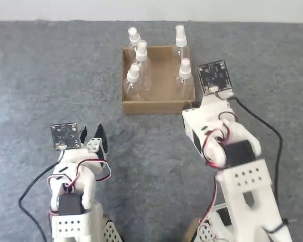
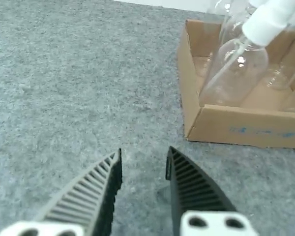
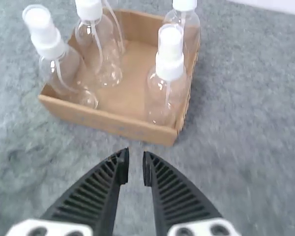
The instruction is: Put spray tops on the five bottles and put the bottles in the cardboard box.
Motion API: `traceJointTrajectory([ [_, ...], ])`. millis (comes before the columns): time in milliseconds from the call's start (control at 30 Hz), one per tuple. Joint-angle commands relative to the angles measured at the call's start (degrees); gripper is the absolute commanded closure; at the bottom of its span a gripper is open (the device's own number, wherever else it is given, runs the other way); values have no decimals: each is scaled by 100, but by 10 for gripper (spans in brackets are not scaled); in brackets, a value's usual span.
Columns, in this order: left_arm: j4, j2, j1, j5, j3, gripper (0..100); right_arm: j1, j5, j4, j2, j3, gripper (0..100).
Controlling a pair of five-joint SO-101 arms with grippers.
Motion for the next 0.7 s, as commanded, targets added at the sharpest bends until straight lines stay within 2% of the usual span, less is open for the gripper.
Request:
traceJointTrajectory([
  [0,-26,-105,44,-26,-66,947,84,0,602,-708,-44,992],
  [67,-105,-105,44,-26,-66,991,84,-9,857,-910,-44,992],
  [300,-141,-105,44,-26,-66,988,84,0,1376,-1710,334,992],
  [400,-141,-105,44,-26,-66,988,92,9,1121,-2264,923,992],
  [667,-141,-105,44,-26,-66,988,787,18,92,-3556,2400,992],
])
